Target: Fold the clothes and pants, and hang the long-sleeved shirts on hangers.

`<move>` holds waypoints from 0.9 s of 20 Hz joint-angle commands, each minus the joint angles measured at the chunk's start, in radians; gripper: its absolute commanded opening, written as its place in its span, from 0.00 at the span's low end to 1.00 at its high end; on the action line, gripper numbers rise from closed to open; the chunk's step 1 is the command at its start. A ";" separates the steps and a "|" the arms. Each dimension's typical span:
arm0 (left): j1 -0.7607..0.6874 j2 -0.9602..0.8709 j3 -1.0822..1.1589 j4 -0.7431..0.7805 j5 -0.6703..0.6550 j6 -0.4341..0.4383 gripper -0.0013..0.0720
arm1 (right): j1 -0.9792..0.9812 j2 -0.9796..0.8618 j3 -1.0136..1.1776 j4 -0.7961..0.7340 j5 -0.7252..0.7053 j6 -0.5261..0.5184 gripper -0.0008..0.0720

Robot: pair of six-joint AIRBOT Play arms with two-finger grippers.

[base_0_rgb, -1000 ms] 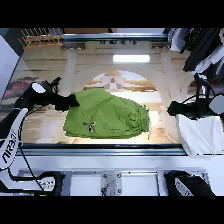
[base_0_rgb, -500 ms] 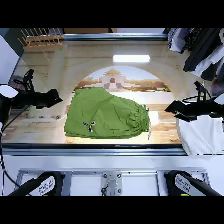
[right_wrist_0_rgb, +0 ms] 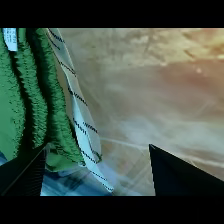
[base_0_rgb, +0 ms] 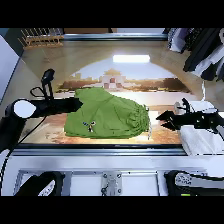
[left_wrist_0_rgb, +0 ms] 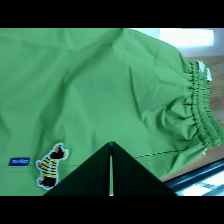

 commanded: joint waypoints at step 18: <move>-0.088 0.019 0.006 0.002 0.011 -0.067 0.03 | 0.417 -0.157 0.039 0.363 -0.090 -0.196 0.20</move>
